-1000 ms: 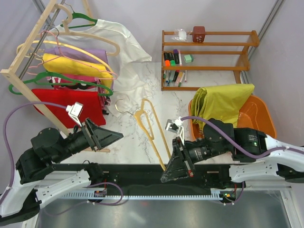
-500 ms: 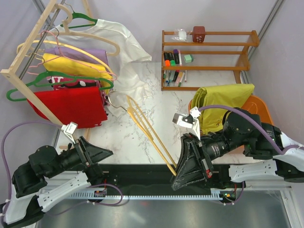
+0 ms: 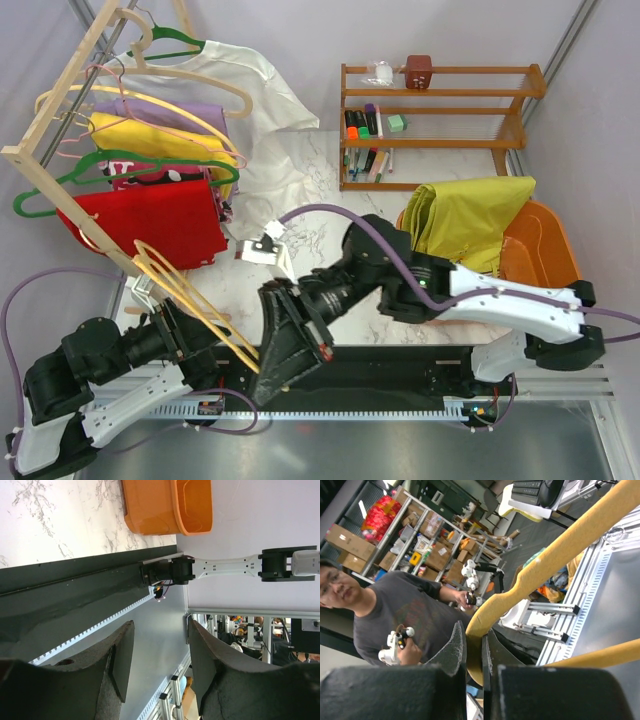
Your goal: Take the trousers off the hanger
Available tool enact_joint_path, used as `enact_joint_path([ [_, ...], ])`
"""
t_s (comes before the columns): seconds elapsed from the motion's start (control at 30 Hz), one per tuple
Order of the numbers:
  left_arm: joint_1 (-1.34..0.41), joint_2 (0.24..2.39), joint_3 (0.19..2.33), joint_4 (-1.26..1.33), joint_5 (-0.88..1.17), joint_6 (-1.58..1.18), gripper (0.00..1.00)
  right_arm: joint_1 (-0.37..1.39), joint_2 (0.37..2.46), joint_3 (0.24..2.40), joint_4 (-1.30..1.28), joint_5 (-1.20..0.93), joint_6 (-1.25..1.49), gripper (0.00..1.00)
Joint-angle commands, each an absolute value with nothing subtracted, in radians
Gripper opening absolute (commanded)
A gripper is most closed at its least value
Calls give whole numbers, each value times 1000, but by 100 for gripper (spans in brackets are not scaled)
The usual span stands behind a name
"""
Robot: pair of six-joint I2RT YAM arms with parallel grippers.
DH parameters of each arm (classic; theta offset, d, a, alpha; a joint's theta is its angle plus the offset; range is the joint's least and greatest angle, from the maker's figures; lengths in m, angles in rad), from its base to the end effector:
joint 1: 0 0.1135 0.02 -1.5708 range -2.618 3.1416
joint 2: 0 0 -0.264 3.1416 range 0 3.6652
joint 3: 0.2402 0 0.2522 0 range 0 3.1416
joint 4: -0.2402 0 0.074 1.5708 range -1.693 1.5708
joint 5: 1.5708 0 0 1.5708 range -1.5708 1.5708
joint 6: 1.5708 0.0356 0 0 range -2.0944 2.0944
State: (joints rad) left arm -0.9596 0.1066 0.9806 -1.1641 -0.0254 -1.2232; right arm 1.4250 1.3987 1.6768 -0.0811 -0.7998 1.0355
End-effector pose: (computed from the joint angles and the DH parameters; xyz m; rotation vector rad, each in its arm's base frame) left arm -0.0144 0.0221 0.3366 -0.3020 2.1236 -1.4054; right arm 0.0170 0.2914 0.5179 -1.2787 1.6120 2.3603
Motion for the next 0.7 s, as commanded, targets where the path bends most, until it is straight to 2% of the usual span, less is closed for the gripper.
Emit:
enact_joint_path([
  [0.0,-959,115,1006,-1183,-40,-1253,54,1340,1446,1712,283,-891,1167,0],
  [0.2,-960,117,1038,-1207,-34,-1256,54,1261,1515,1666,599,-913,1380,0],
  [0.47,-959,123,1039,-1209,-20,-1255,54,1258,1603,1689,902,-971,1638,0],
  [0.67,-959,118,1039,-1206,-21,-1259,54,1233,1580,1635,899,-968,1631,0],
])
